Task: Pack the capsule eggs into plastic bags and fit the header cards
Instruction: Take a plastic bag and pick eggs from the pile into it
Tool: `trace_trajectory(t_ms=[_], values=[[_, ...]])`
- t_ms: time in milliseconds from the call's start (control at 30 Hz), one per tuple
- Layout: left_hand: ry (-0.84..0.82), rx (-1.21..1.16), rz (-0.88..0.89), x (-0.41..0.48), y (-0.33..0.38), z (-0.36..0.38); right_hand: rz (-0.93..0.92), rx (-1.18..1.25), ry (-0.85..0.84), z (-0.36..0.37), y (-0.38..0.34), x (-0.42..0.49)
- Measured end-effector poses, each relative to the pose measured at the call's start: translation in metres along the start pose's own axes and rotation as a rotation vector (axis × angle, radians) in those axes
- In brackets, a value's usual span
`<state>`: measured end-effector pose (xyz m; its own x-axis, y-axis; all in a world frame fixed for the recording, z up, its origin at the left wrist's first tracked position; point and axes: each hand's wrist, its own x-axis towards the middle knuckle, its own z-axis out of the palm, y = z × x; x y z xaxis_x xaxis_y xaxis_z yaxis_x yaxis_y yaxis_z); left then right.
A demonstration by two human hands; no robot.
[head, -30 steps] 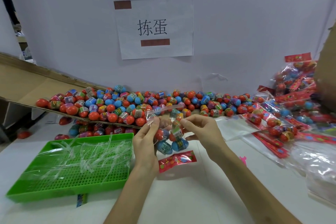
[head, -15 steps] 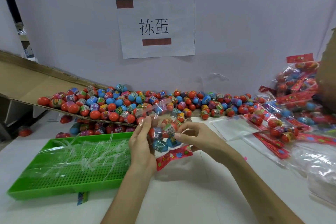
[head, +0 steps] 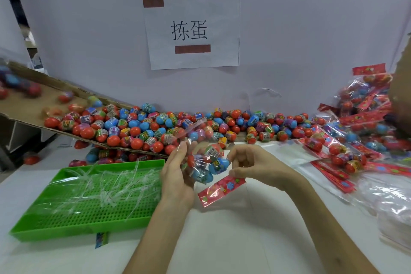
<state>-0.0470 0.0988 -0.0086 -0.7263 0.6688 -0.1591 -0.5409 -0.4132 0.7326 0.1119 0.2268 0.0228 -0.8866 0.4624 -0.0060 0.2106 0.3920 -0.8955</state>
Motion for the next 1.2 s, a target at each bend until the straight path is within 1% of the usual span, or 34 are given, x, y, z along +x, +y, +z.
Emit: trace_trajectory(t_ms=[100,267,400,500,600,700,767,933,1067,1200], values=[[-0.013,0.022,0.034,0.002,-0.003,-0.002,0.020,-0.054,0.037,-0.001,0.000,-0.001],[0.011,-0.053,0.040,0.006,-0.003,-0.004,0.066,-0.072,0.013,0.002,0.001,-0.003],[0.004,-0.017,0.063,0.004,-0.001,-0.003,0.065,-0.106,-0.115,0.002,0.002,-0.004],[0.016,0.006,0.100,0.002,-0.001,-0.003,0.077,-0.177,-0.145,0.001,0.003,-0.002],[0.050,-0.021,0.094,0.003,0.000,-0.005,0.048,-0.212,-0.080,0.001,0.004,-0.004],[0.072,0.009,0.105,0.002,0.000,-0.003,-0.006,-0.092,0.125,0.006,0.001,-0.002],[0.081,0.013,0.106,0.001,-0.002,-0.001,-0.036,-0.051,0.214,0.012,-0.002,0.002],[0.068,0.033,0.108,0.000,-0.002,-0.001,-0.063,-0.097,0.205,0.023,-0.002,0.004],[0.054,0.026,0.116,0.001,-0.001,-0.001,-0.065,-0.050,0.185,0.023,-0.003,0.004],[0.054,0.051,0.129,0.000,-0.002,-0.001,-0.072,-0.080,0.163,0.029,-0.004,0.005]])
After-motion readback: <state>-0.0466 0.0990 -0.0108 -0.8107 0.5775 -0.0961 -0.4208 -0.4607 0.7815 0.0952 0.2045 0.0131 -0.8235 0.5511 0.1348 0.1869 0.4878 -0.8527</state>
